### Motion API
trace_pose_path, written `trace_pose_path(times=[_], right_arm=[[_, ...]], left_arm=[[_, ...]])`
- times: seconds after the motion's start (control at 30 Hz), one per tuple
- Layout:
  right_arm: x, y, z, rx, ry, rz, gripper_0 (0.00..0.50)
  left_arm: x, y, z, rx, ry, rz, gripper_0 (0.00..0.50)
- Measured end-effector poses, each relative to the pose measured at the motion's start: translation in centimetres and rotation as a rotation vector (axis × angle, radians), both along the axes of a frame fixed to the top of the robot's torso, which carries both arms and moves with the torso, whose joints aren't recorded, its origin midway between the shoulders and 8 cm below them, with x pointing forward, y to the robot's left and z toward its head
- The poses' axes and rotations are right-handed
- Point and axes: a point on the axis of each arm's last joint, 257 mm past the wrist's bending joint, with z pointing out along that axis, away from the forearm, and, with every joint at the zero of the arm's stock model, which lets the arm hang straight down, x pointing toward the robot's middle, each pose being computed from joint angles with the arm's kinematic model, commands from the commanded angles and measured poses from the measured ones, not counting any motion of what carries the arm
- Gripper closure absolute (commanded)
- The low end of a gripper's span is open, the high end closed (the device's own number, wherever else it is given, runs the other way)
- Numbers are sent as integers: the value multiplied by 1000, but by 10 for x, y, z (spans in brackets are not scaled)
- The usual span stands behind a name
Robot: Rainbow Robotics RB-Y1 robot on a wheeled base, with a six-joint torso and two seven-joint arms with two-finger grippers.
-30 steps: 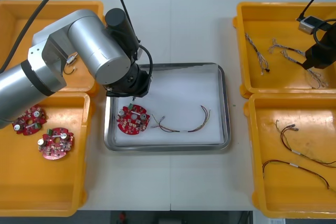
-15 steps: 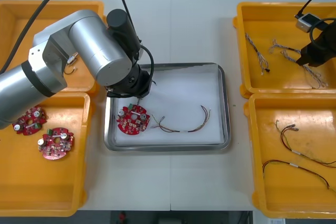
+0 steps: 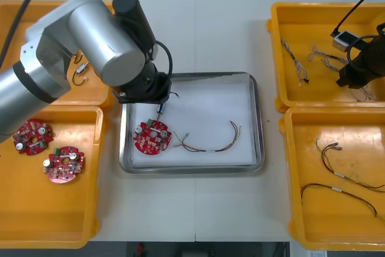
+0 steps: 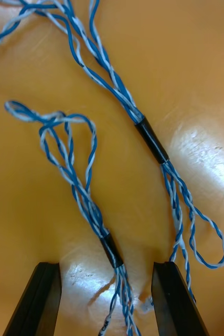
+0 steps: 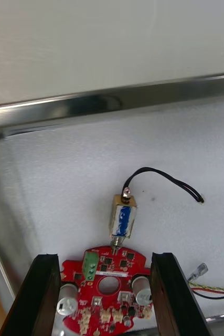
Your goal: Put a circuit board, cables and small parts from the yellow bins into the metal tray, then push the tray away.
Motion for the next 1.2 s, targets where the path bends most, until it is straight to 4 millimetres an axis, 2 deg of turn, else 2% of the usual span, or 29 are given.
trace_pose_path(times=[0.23,0.4,0.57,0.77,0.8,0.83,0.87,0.9,1.07,1.2], right_arm=[[0,3,-2,3,2,4,0],[2,5,-2,4,-6,7,0],[8,5,0,0,-30,11,0],[10,4,1,-4,-43,12,0],[10,4,1,-4,-43,12,114],[10,4,1,-5,-43,12,308],[10,4,0,-5,-43,12,427],[9,4,0,-5,-43,12,500],[8,4,-2,-5,-41,11,500],[9,4,-2,0,-43,12,500]], left_arm=[[6,37,45,-38,18,100,0],[10,68,68,18,2,34,0],[13,96,82,71,-4,-45,0],[20,138,88,31,37,74,0],[20,146,88,23,47,98,0],[21,154,88,17,56,119,0],[21,161,87,13,65,138,0],[22,168,87,11,71,158,0],[26,204,85,50,77,216,0],[32,224,82,91,73,145,0]])
